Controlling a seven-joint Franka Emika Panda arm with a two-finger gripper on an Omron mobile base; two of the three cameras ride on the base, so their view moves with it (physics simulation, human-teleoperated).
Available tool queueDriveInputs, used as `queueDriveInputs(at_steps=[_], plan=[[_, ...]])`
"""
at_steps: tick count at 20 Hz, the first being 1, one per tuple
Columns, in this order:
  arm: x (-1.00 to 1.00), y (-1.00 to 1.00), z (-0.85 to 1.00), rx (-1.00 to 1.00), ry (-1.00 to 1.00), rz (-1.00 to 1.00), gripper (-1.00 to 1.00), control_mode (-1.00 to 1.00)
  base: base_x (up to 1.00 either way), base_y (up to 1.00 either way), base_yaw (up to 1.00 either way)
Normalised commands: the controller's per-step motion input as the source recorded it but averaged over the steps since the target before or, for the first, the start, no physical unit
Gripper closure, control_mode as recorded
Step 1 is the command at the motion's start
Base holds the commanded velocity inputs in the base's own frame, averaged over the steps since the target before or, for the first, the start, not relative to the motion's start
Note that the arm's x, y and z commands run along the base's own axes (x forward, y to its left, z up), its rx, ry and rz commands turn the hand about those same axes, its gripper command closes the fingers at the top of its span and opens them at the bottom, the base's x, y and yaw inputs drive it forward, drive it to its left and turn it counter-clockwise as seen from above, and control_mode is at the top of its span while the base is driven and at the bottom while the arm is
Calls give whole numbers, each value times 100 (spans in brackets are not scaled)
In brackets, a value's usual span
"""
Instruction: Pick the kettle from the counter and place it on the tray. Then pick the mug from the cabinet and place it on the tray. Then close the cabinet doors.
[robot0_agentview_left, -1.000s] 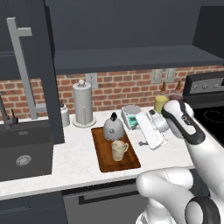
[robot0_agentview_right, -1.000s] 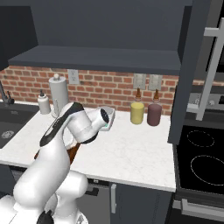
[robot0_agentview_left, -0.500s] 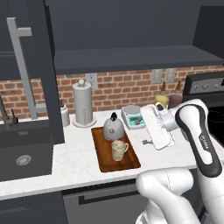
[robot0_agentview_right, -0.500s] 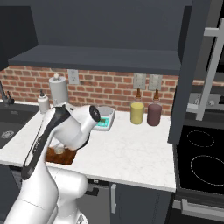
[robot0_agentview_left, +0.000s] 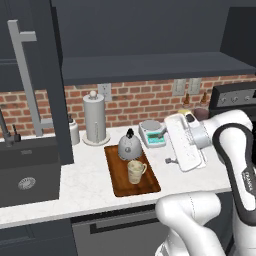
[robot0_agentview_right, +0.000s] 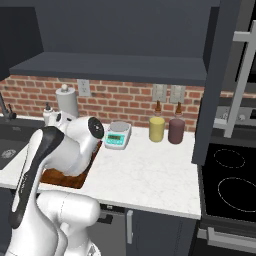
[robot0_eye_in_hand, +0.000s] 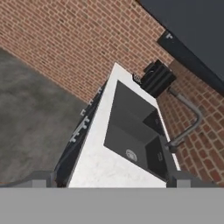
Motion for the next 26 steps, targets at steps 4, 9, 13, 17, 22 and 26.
queueDriveInputs(at_steps=[4, 9, 13, 17, 22, 26], plan=[[-22, 4, 36, 0, 0, 3, -100, -100, 0, 0, 0], [-37, 2, 32, 0, 0, 5, -100, -100, 0, 0, 0], [-24, 4, 16, 0, 0, 3, -100, -100, 0, 0, 0], [-28, 0, 14, 0, 0, 5, -100, -100, 0, 0, 0], [-36, 0, 25, 0, -1, 11, -100, -100, 0, 0, 0], [-32, 1, 31, 0, -2, 11, -100, -100, 0, 0, 0]])
